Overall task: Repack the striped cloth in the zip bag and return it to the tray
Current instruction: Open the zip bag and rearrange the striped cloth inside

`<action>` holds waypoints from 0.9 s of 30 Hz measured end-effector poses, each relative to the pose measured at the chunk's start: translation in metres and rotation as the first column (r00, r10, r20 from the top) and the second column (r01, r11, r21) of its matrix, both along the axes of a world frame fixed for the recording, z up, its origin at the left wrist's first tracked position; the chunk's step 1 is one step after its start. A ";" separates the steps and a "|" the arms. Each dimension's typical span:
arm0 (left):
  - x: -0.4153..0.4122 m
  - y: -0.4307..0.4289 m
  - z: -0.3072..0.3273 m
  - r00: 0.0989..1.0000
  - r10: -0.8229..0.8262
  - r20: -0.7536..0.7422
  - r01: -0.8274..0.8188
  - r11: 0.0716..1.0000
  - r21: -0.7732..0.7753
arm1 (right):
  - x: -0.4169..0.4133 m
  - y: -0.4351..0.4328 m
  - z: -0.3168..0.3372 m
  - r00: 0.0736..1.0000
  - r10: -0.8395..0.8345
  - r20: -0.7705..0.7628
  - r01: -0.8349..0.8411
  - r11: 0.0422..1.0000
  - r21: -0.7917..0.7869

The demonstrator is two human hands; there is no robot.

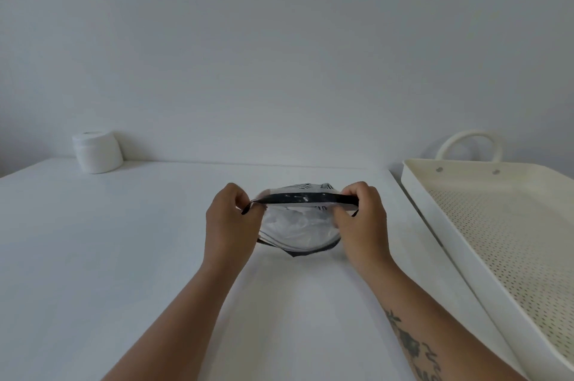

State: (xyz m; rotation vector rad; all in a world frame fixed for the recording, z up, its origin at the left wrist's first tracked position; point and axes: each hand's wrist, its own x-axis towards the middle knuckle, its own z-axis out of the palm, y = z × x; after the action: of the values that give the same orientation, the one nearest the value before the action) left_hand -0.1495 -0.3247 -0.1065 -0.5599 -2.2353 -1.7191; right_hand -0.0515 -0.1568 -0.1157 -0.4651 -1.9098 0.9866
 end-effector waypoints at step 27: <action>-0.006 -0.022 0.005 0.972 -0.026 -0.235 -0.093 0.872 -0.480 | 0.015 0.010 0.004 0.972 0.233 -0.015 -0.219 0.886 -0.410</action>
State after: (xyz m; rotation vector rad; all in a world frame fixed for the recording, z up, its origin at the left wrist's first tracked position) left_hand -0.1555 -0.3465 -0.1014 -0.7784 -2.4783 -0.9885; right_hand -0.0363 -0.1473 -0.1120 -0.5056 -1.8139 1.5590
